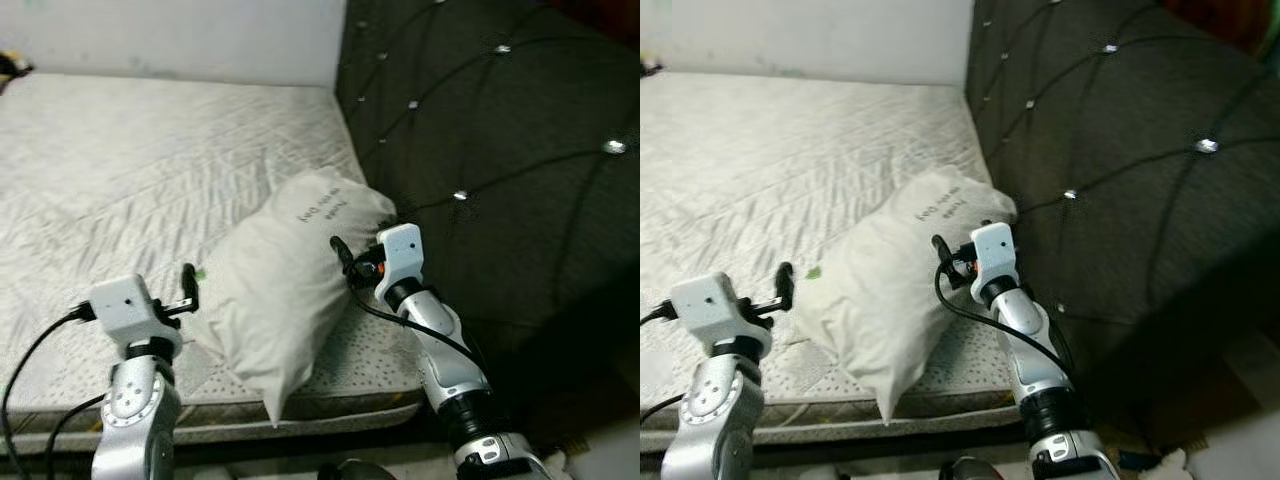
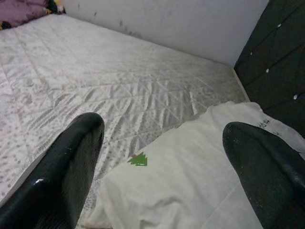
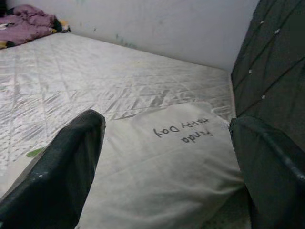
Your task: Clean up the room
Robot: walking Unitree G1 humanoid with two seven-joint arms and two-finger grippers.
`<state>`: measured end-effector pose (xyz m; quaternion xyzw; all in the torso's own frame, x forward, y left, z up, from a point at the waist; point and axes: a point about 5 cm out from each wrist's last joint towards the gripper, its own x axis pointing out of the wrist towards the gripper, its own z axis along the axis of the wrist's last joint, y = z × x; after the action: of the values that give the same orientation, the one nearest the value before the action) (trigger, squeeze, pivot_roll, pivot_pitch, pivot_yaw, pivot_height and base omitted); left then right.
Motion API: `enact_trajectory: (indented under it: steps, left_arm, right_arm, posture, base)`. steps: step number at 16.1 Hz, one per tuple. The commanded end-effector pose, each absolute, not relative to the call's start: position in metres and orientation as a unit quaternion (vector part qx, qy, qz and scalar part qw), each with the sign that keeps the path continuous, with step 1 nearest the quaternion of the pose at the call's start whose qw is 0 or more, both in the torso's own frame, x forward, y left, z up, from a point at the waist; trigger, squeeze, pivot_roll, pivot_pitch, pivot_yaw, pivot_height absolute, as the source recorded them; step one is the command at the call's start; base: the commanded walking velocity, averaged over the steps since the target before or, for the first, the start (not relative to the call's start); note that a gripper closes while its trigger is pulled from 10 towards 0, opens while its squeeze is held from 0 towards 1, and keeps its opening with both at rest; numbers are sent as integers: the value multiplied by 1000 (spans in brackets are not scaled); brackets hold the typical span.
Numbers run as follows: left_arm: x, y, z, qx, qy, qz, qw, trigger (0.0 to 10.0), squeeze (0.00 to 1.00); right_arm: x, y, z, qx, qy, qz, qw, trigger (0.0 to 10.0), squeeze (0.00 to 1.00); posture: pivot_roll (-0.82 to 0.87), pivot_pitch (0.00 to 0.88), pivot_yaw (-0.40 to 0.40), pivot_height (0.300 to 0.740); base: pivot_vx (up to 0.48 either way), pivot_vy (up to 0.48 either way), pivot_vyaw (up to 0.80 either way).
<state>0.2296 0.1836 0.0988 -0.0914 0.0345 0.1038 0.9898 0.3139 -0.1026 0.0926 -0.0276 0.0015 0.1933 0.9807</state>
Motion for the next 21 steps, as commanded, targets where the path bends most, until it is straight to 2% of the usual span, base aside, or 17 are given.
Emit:
enact_trajectory:
  steps: [1,6,17,21]
  left_arm:
    - [231,180,103,-98,29,92,990,10000,0]
    - [234,176,106,-107,27,89,990,10000,0]
    - [233,177,109,-119,23,79,989,10000,0]
    - [233,178,107,-118,28,85,989,10000,0]
  right_arm:
    - [314,-102,98,-25,-3,196,980,10000,0]
    - [313,-101,100,-25,-4,197,980,10000,0]
    - [311,-101,102,-14,-4,193,981,10000,0]
    - [310,-101,102,-11,-3,196,981,10000,0]
  posture:
    - [58,47,-73,740]
    - [53,54,-72,740]
    - [54,66,-69,740]
    - [51,72,-69,692]
  base:
    - [0,480,0]
    - [0,471,0]
    - [0,0,0]
    - [0,0,0]
